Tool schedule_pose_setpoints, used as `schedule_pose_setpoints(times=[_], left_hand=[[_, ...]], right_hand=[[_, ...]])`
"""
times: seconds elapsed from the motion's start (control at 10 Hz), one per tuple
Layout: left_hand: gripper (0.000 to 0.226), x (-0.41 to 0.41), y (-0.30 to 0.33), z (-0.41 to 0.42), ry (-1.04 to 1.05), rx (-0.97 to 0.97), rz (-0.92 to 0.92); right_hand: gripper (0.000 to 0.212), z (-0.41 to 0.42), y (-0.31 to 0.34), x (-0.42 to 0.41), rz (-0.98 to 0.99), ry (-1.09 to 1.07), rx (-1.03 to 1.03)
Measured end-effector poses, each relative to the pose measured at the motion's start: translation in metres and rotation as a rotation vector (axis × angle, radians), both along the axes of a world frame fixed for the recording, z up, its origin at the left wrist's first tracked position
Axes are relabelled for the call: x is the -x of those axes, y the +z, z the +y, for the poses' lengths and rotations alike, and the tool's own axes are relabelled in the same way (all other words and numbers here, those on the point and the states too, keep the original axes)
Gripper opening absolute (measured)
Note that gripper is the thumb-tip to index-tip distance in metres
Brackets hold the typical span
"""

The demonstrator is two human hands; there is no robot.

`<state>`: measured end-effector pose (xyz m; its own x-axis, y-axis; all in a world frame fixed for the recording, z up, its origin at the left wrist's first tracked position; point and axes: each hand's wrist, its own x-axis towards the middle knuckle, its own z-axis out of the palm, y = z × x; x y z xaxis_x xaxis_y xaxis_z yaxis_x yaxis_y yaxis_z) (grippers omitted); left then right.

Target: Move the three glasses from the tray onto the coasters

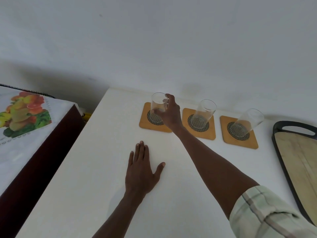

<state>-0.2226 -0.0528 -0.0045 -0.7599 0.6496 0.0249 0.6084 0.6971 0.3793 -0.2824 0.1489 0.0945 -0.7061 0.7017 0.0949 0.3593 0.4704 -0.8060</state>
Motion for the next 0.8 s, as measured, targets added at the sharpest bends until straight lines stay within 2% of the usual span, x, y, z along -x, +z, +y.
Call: schedule_pose_setpoints(times=[0.6, 0.8], left_hand=[[0.098, -0.0006, 0.0055, -0.0004, 0.009, 0.009, -0.032], [0.099, -0.0034, 0.0061, -0.0002, 0.013, 0.013, -0.037]], right_hand=[[0.088, 0.0069, -0.0007, -0.0002, -0.036, 0.053, 0.015], [0.112, 0.0083, -0.0028, -0.0044, 0.025, 0.044, 0.045]])
